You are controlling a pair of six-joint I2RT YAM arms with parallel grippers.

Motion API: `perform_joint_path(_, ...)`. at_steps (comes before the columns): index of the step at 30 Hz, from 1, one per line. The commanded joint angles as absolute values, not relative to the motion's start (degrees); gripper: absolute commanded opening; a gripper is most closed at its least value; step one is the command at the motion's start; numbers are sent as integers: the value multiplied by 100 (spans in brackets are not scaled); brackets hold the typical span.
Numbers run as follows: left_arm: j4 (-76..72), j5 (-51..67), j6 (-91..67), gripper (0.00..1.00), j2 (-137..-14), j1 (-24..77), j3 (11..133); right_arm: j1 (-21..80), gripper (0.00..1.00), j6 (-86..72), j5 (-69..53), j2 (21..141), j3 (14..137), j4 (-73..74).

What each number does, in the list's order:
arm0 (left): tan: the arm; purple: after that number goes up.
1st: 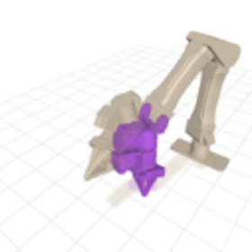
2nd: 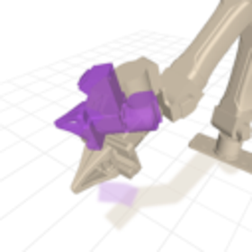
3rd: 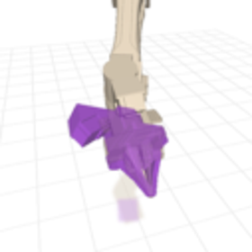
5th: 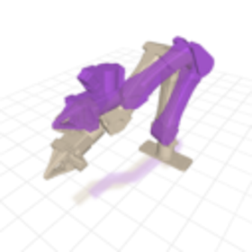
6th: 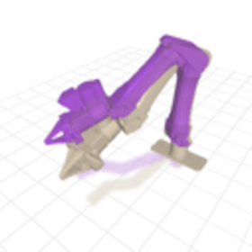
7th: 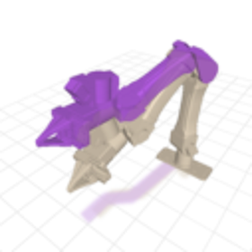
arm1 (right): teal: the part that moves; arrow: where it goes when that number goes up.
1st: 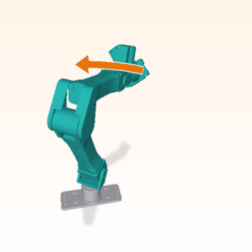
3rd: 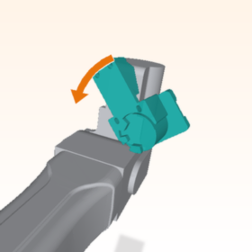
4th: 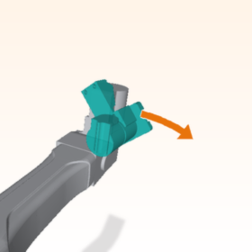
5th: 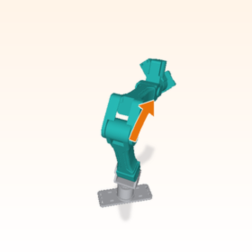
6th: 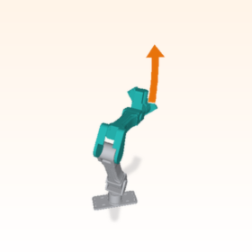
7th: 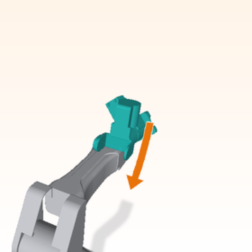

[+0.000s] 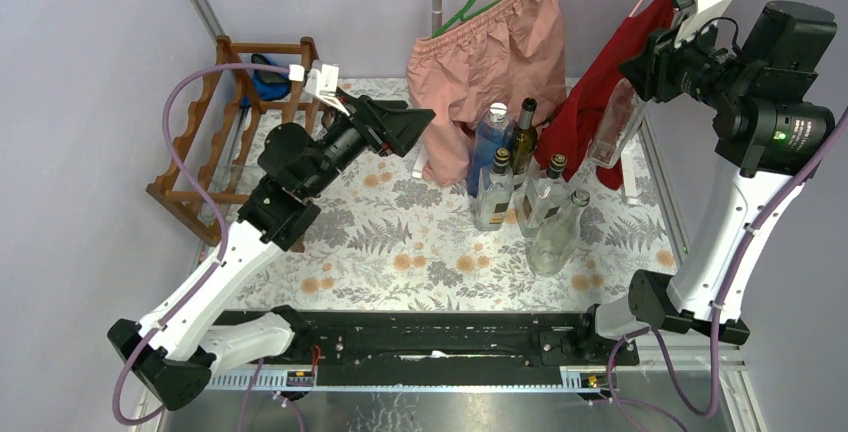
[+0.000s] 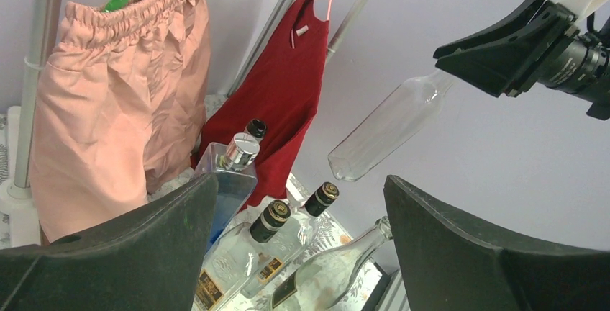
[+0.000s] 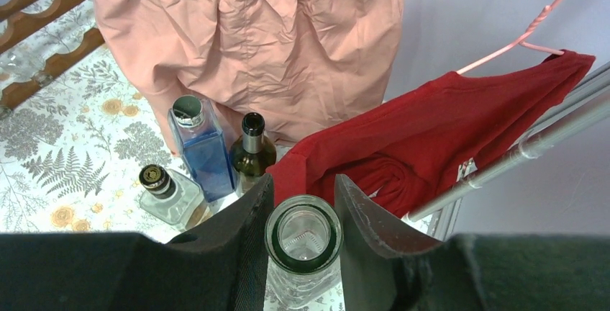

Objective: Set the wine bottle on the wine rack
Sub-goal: Place the wine bottle at the center of the board.

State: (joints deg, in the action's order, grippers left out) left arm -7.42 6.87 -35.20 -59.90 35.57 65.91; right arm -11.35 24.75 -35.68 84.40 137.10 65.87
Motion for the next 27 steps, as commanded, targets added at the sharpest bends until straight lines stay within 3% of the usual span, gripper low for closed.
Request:
perform_joint_path(1, -1227, 969, -3574, 93, -6080, 3524, 6818, -1107, 0, 2174, -3935, 8262, 13893, 5667)
perform_joint_path(12, -1942, 1645, -3165, 93, -6017, 3522, 6788, -1107, 0, 610, -5140, 8629, 14780, 4377)
perform_joint_path(18, -1894, 1703, -2924, 93, -5824, 3523, 6849, -1033, 0, -852, -6136, 8848, 14585, 3235)
perform_joint_path(27, -851, 1197, -2410, 94, -5245, 3520, 7017, 802, 0, -426, -5766, 9158, 14455, 3451)
